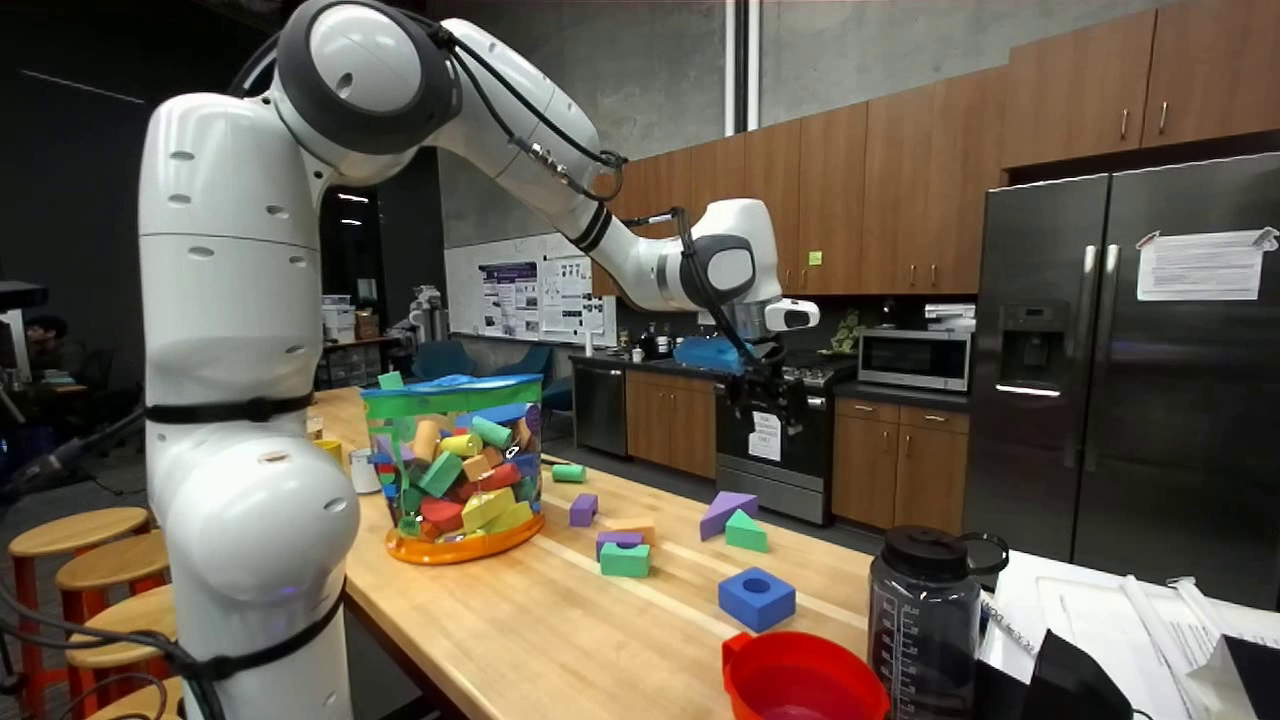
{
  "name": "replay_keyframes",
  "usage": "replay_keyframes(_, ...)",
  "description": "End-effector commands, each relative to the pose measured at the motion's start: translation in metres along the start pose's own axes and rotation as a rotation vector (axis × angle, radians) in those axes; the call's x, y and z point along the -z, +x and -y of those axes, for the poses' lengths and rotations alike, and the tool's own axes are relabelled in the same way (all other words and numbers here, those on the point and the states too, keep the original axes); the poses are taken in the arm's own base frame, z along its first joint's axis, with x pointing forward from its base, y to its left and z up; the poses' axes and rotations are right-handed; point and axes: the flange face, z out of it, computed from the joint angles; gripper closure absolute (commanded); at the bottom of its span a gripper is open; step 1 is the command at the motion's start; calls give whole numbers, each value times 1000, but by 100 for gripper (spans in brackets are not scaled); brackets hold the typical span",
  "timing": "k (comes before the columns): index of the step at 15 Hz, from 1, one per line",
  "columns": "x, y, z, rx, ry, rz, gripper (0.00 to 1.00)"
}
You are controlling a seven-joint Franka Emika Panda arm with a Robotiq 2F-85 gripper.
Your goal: Put the blocks inside the basket
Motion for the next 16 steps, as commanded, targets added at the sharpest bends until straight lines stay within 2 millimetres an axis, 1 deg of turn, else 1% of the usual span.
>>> replay_keyframes(1, -18, 2, -3, -6, -43, -9, 0)
replay_keyframes(4, -35, 1, -1, 8, -60, -13, 0)
replay_keyframes(5, -36, 0, -1, 23, -56, -23, 0)
replay_keyframes(6, -33, 2, 1, 13, -44, -2, 0)
replay_keyframes(9, -38, 1, 2, 16, -46, 2, 0)
replay_keyframes(15, -37, 1, 3, 16, -45, 1, 0)
replay_keyframes(16, -40, 2, 1, 17, -50, 2, 0)
